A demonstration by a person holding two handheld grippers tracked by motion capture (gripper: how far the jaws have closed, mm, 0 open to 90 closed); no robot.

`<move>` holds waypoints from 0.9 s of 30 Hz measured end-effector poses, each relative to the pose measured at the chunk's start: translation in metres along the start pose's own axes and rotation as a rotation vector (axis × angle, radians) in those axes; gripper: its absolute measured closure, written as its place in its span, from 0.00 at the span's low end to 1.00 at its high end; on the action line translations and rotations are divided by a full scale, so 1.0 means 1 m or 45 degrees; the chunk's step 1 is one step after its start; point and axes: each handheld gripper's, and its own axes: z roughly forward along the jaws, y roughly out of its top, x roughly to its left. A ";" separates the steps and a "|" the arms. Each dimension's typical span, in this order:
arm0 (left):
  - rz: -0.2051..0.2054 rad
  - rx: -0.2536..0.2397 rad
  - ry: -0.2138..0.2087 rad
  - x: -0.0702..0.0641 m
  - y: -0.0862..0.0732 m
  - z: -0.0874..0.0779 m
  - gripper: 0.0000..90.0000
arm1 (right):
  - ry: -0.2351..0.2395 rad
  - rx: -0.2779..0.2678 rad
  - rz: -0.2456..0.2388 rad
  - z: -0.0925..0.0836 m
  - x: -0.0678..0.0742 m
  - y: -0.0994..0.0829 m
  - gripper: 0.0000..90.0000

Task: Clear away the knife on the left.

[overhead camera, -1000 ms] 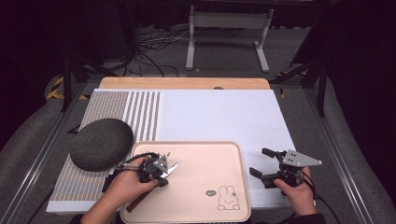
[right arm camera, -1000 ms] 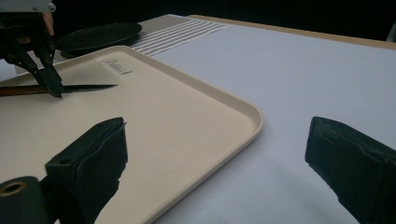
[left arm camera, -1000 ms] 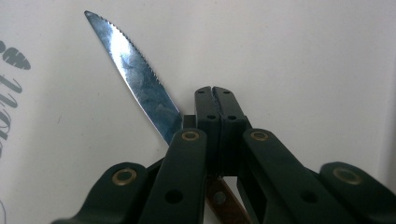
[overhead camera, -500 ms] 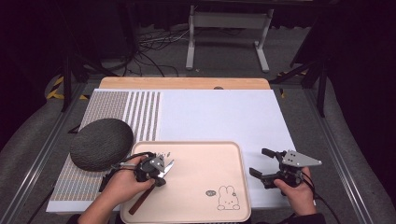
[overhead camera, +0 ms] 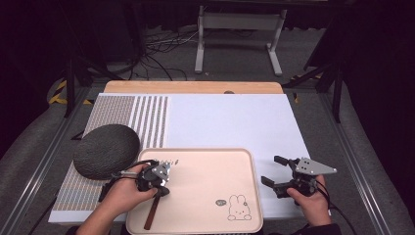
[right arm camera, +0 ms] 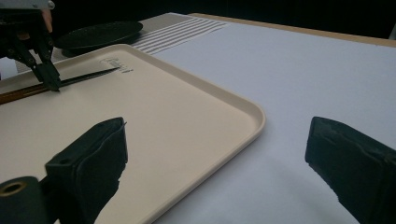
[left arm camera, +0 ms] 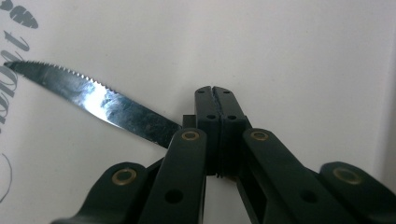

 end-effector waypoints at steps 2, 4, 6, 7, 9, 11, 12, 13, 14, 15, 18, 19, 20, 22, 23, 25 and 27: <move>-0.002 0.005 0.004 0.000 -0.002 -0.001 1.00 | 0.000 0.001 -0.001 0.000 0.000 0.000 0.07; -0.005 0.004 0.004 0.000 -0.002 -0.001 1.00 | 0.000 0.000 0.000 0.000 0.000 0.000 0.07; -0.004 0.003 0.003 0.000 -0.004 -0.002 1.00 | -0.001 0.000 0.000 0.000 0.000 0.000 0.07; -0.007 0.005 0.003 0.000 -0.005 -0.002 1.00 | -0.001 0.000 0.000 0.000 0.000 0.000 0.07; -0.006 0.004 0.004 0.000 -0.005 -0.002 1.00 | 0.000 0.000 0.000 0.000 0.000 0.000 0.07; -0.007 0.005 0.007 0.000 -0.006 -0.003 1.00 | 0.000 0.001 0.000 0.000 0.000 0.000 0.07; -0.008 0.006 0.012 -0.001 -0.007 -0.003 1.00 | 0.000 0.001 0.000 0.000 0.000 0.000 0.07; -0.005 0.004 0.018 -0.001 -0.007 -0.003 1.00 | 0.000 0.002 0.000 0.000 0.000 0.000 0.07; -0.002 0.004 0.022 -0.001 -0.007 -0.003 1.00 | 0.001 0.003 -0.001 0.000 0.000 0.000 0.07; 0.002 -0.002 0.019 -0.002 -0.007 -0.004 1.00 | 0.001 0.004 0.001 0.000 0.000 0.000 0.07; 0.014 -0.017 -0.010 -0.005 -0.006 -0.005 1.00 | 0.002 0.006 -0.001 0.001 0.000 0.000 0.07; 0.024 0.002 -0.011 -0.006 -0.006 -0.005 1.00 | 0.001 0.005 -0.001 0.001 0.000 0.000 0.07; 0.025 0.011 -0.014 -0.007 -0.005 -0.005 1.00 | 0.002 0.006 0.000 0.001 0.000 0.000 0.07; 0.040 0.025 -0.025 -0.008 -0.005 -0.004 1.00 | 0.002 0.006 0.000 0.001 0.000 0.000 0.07; 0.041 0.049 -0.031 -0.010 -0.005 -0.003 1.00 | 0.003 0.005 -0.001 0.001 0.000 0.000 0.07; 0.044 0.051 -0.032 -0.010 -0.005 -0.003 1.00 | 0.003 0.005 -0.001 0.001 0.000 0.000 0.07; 0.047 0.059 -0.034 -0.010 -0.006 -0.003 1.00 | 0.004 0.005 0.000 0.000 0.000 0.000 0.07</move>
